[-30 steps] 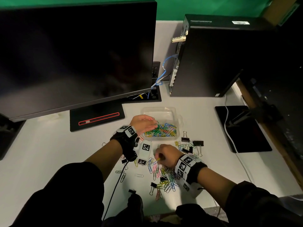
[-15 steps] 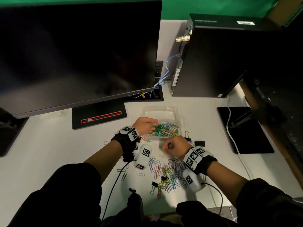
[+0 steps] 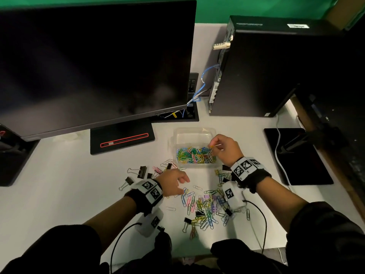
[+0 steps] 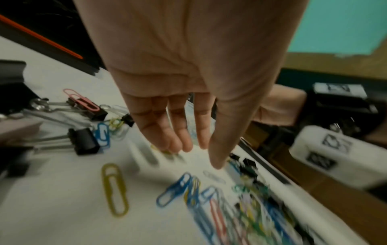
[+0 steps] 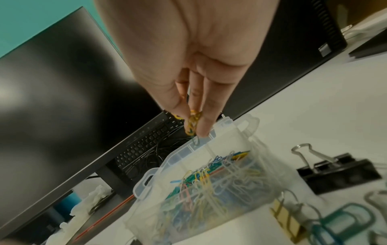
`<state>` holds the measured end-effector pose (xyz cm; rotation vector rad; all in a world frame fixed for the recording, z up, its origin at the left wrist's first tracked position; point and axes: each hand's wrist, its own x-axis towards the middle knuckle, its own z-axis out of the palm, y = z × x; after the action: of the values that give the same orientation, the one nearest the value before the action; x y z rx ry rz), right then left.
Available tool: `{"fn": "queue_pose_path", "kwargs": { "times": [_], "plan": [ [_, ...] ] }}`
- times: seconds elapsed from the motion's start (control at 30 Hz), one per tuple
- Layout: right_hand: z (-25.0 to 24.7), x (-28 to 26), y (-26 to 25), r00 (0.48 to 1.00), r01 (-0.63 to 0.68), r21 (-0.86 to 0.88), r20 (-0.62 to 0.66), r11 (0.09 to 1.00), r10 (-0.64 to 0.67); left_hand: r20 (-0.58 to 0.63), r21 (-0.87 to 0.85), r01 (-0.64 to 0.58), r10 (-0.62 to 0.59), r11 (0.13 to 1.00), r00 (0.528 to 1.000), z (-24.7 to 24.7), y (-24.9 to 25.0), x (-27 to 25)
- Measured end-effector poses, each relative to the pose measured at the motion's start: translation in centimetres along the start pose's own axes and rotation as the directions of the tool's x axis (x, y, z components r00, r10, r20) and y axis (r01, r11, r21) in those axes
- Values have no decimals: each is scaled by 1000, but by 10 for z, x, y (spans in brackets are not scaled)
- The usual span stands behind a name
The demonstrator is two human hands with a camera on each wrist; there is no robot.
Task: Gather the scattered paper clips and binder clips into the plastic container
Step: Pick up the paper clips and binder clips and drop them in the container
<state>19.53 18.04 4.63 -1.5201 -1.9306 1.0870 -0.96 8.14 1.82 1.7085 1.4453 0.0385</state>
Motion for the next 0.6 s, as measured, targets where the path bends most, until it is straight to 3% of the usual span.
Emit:
{"fn": "queue_pose_path", "kwargs": {
  "times": [0.27, 0.43, 0.6],
  "plan": [
    [5, -4, 1, 999, 30, -9, 25, 1000, -29, 51, 230, -33, 21, 973, 998, 34, 1, -1],
    [7, -34, 17, 967, 49, -105, 254, 993, -20, 25, 165, -53, 50, 985, 998, 39, -1, -2],
    [20, -58, 25, 901, 74, -360, 424, 930, 93, -28, 127, 0, 4, 992, 1000, 37, 2, 1]
  ]
}}
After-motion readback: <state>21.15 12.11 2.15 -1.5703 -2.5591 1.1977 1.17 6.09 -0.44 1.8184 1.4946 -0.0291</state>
